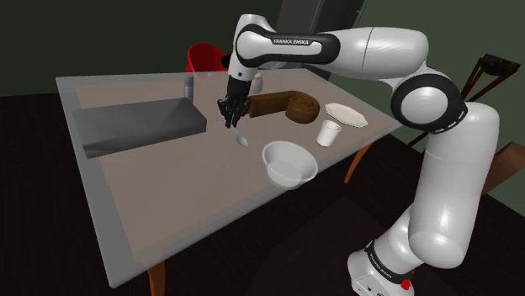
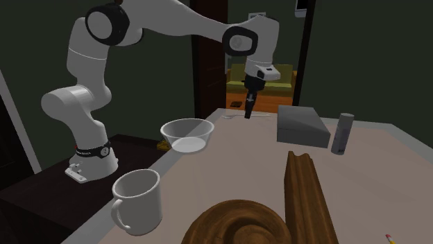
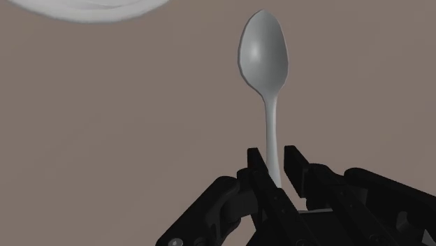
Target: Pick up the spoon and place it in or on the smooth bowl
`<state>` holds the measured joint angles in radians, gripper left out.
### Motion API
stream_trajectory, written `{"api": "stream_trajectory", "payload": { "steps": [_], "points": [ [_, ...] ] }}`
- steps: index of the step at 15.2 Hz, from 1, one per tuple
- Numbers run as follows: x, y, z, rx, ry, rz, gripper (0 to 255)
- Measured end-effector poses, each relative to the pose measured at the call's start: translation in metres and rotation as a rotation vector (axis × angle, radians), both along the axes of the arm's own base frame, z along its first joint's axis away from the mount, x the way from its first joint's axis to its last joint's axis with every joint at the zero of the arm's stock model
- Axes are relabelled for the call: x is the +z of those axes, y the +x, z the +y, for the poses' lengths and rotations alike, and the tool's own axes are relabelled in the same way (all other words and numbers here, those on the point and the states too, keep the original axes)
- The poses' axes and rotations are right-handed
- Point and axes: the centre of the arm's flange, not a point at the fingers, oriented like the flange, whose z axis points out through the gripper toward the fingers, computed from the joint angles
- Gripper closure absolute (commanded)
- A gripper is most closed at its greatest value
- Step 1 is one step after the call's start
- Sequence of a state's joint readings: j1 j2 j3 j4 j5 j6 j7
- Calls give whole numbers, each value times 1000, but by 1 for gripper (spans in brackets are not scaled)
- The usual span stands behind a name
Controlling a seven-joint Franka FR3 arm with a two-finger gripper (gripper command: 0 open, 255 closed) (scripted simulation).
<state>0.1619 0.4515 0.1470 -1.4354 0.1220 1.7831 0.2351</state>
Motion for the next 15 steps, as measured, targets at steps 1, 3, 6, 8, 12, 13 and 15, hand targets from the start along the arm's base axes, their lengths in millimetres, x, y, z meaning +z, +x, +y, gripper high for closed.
{"api": "stream_trajectory", "payload": {
  "steps": [1, 3, 6, 8, 12, 13, 15],
  "points": [
    [5, 0, 1, 0, 0, 0, 255],
    [15, 0, 1, 0, 0, 0, 255],
    [31, -1, 0, 0, 0, 0, 255],
    [41, 0, 1, 0, 0, 0, 255],
    [50, -22, -12, 0, 0, 0, 255],
    [52, -34, -19, 0, 0, 1, 255],
    [51, -54, -32, 0, 0, 0, 255]
  ]
}}
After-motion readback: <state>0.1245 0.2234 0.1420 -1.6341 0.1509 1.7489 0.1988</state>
